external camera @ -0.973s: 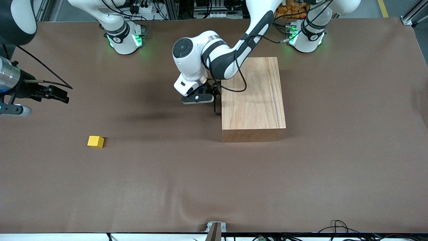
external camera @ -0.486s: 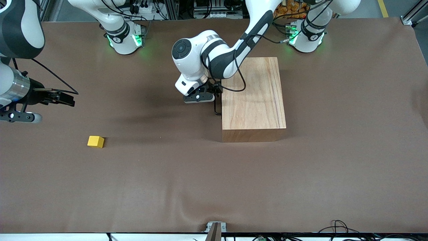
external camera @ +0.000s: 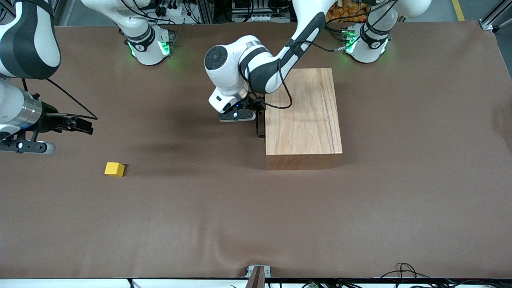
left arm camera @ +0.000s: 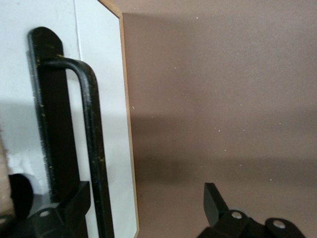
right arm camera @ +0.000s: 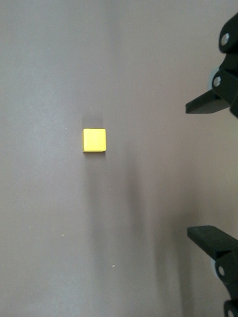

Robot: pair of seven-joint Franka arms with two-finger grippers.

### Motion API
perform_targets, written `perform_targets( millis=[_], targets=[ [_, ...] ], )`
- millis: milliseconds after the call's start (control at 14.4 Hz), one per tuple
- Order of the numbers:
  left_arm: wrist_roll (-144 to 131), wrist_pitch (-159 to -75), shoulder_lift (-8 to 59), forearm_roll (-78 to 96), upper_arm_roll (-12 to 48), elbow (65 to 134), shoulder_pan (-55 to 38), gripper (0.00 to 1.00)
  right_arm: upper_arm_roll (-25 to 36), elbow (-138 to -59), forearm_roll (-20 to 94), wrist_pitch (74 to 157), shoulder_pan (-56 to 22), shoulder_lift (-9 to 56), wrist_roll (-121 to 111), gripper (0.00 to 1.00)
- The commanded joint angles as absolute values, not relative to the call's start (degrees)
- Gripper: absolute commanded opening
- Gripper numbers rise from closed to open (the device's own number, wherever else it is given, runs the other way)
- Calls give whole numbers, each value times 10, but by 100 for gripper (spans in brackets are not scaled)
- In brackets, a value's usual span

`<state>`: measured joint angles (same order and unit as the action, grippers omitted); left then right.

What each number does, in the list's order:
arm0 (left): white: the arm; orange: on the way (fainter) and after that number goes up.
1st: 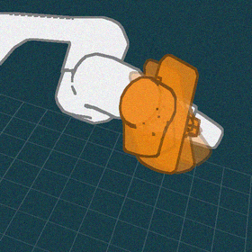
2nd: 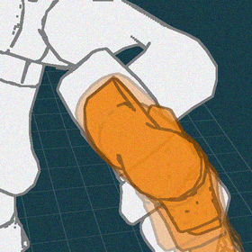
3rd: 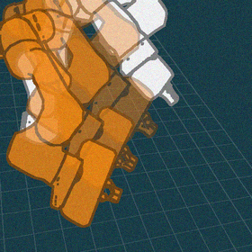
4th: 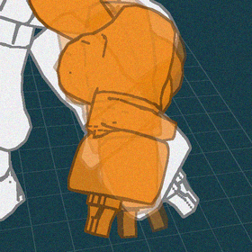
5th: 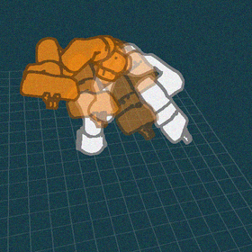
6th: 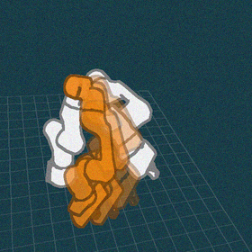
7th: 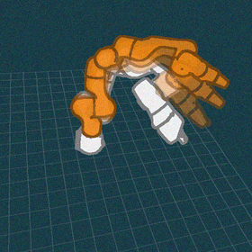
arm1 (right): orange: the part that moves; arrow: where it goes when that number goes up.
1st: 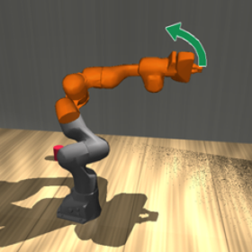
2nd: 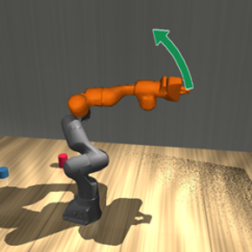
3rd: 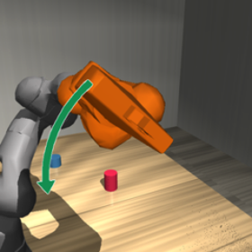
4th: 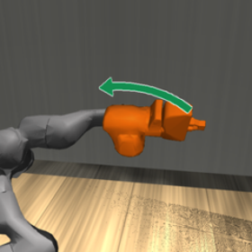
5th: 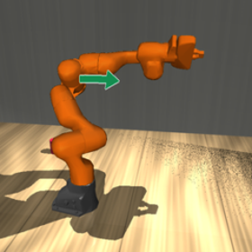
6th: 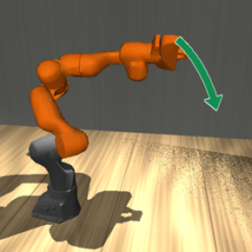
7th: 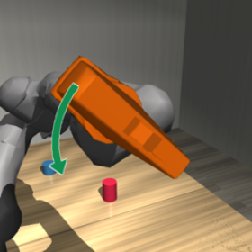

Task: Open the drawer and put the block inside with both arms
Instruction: 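Pull the drawer open with the left gripper while the right gripper approaches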

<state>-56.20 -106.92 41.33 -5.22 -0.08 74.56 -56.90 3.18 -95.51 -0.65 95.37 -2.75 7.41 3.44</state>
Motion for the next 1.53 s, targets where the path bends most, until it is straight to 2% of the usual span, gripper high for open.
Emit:
perform_targets(
  millis=[0,278,625,1181,1459],
  targets=[
    [-562,-1092,432,-58,-2,732,-571,100,29,-954,-10,966,-27,84,31,100],
    [-564,-1132,438,-55,-1,732,-577,100,29,-954,-11,977,-28,94,25,100],
    [-568,-1146,435,-54,11,727,-577,100,28,-991,-10,989,-45,85,25,100],
    [-585,-1173,439,-54,26,726,-584,100,28,-1009,-11,1012,-45,80,25,100],
    [-603,-1177,448,-54,28,708,-595,100,28,-1059,-11,1065,-48,53,25,100]
  ],
)
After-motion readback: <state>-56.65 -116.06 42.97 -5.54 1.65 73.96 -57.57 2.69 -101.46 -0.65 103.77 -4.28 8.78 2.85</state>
